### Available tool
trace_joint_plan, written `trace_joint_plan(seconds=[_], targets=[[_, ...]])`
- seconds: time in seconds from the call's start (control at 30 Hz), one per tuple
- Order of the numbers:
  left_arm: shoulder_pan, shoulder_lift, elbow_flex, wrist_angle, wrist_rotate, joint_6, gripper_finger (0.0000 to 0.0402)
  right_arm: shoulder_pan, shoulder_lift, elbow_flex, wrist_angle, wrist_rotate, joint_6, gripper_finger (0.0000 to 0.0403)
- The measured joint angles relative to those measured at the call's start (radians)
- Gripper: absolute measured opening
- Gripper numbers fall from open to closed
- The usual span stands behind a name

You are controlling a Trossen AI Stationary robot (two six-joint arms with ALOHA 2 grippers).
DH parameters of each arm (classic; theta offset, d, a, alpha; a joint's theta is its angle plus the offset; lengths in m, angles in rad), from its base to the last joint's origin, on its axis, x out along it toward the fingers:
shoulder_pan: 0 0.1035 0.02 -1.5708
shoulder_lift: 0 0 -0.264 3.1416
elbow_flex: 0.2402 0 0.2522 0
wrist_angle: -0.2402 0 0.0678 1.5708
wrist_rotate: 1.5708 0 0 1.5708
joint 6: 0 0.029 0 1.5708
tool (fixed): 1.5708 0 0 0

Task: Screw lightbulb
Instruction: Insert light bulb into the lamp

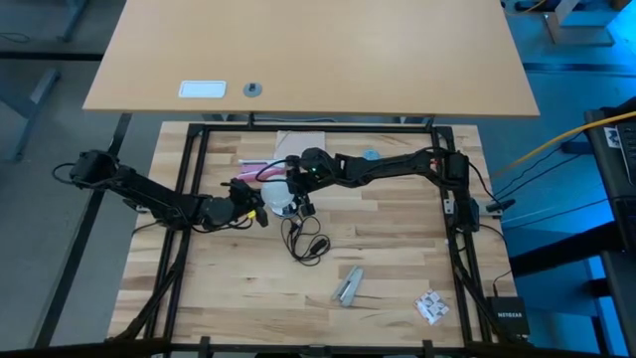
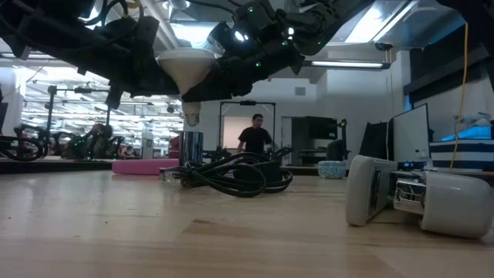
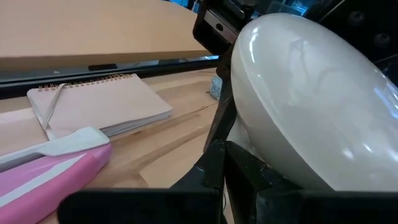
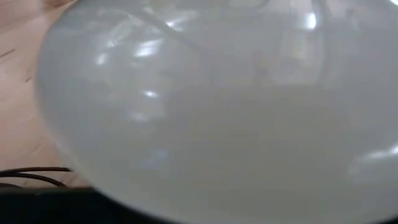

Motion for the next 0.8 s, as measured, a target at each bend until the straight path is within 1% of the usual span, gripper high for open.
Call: trace_joint_plan(seconds=[0.2, 0.43, 0.7, 0.8], targets=[[0.0, -0.001, 0.0, -0.001, 0.003, -0.012, 0.0004, -0.001, -0.005, 0.0, -0.009, -0.029, 0.006, 0.0177], [0.0, -0.002, 0.005, 0.01, 0.004, -0.011, 0.0004, -0.007, -0.035, -0.002, -0.059, -0.031, -0.005, 0.0177], [0.0, -0.003, 0.007, 0.011, 0.007, 0.012, 0.0004, -0.028, -0.151, -0.003, -0.228, 0.095, -0.068, 0.0177], [0.0, -0.003, 0.006, 0.009, 0.006, 0.011, 0.0004, -0.034, -0.203, -0.003, -0.279, 0.106, -0.085, 0.0177]])
